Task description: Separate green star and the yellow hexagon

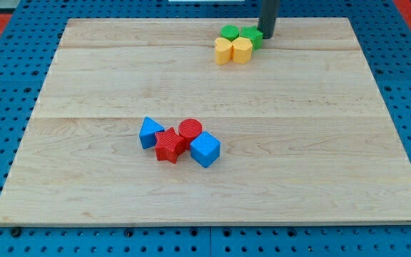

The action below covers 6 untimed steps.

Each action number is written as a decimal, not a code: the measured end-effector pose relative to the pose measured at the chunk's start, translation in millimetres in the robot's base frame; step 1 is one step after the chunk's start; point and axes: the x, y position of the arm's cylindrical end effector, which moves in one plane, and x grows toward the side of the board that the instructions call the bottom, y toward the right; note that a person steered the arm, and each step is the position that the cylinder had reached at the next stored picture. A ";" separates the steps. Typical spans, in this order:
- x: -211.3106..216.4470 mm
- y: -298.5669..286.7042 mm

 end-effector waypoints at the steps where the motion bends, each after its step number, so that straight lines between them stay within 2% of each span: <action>1: 0.0 -8.3; 2: 7.6 43.8; 3: 35.4 22.1; 4: 35.5 -18.5; 5: 46.0 8.9; 6: 46.4 8.5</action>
